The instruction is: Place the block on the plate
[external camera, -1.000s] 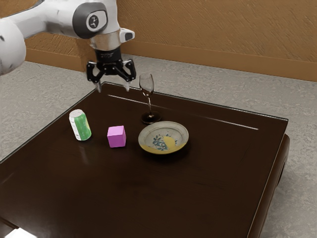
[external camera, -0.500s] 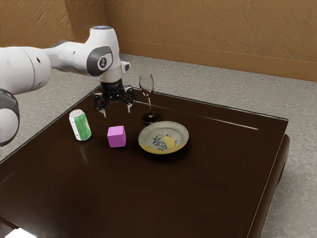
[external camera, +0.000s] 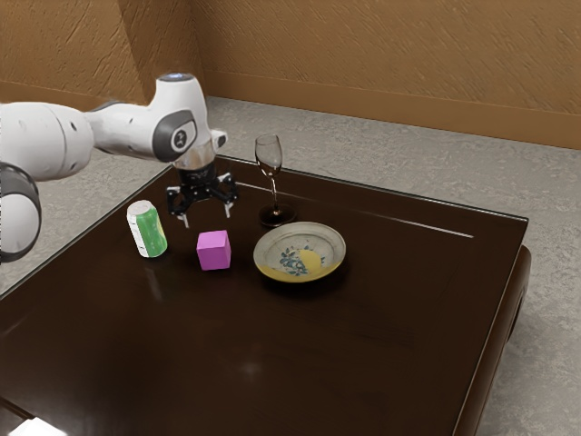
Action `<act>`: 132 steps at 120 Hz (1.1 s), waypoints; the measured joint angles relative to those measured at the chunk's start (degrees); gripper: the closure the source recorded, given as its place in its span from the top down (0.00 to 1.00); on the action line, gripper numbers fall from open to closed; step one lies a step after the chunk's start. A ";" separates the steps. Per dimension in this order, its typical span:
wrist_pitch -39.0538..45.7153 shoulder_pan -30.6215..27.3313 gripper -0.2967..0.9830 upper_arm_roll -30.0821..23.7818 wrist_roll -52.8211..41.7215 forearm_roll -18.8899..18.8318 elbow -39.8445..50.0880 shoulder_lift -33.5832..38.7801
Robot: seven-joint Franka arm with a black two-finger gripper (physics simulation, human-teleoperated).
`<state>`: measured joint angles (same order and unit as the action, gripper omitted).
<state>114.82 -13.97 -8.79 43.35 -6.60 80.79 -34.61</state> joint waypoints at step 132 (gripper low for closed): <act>5.18 -0.59 0.55 0.33 -2.52 -0.21 0.27 -5.68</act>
<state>120.00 -14.56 -8.46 40.83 -6.81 81.06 -40.29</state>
